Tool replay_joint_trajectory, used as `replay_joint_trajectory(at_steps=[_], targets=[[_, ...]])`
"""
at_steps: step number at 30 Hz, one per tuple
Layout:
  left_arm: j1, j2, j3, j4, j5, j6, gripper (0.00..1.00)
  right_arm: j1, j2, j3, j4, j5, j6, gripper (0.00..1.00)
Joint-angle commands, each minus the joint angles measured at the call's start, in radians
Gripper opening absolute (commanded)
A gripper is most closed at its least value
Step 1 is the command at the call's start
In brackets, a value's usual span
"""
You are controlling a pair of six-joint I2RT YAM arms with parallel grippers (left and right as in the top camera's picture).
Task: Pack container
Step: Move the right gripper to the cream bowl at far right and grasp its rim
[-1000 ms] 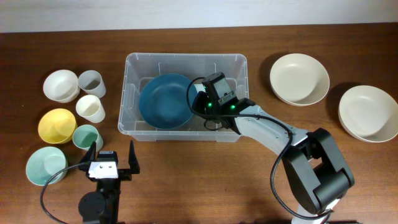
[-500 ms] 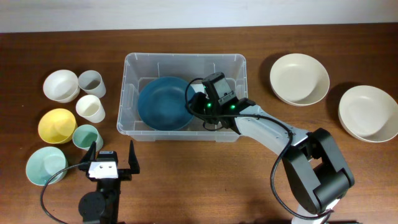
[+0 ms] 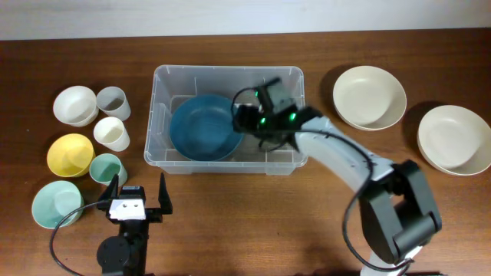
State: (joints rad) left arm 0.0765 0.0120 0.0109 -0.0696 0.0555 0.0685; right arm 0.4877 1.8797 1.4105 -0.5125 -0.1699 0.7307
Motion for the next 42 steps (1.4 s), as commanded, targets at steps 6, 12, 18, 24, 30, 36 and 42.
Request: replay_joint_trajectory(at_steps=[6,12,18,24,30,36,42], targets=[[-0.004,-0.006,-0.002,-0.007,0.0,0.016,1.0,-0.301,-0.142,0.602,-0.567,0.355,-0.081,0.99],[-0.004,-0.006,-0.002,-0.007,0.0,0.016,1.0,-0.63,-0.137,0.673,-0.838,0.356,0.055,0.99],[-0.004,-0.006,-0.002,-0.007,0.0,0.016,1.0,-0.89,-0.12,0.525,-0.954,0.387,0.151,0.99],[-0.004,-0.006,-0.002,-0.007,0.0,0.016,1.0,-1.061,-0.12,0.291,-0.858,0.322,0.138,0.99],[-0.004,-0.006,-0.002,-0.007,0.0,0.016,1.0,-1.165,-0.12,0.059,-0.686,0.254,0.099,0.99],[-0.004,-0.006,-0.002,-0.007,0.0,0.016,1.0,-1.213,-0.12,-0.093,-0.478,0.174,-0.002,0.99],[-0.004,-0.006,-0.002,-0.007,0.0,0.016,1.0,-1.236,-0.119,-0.192,-0.312,0.172,-0.002,0.99]])
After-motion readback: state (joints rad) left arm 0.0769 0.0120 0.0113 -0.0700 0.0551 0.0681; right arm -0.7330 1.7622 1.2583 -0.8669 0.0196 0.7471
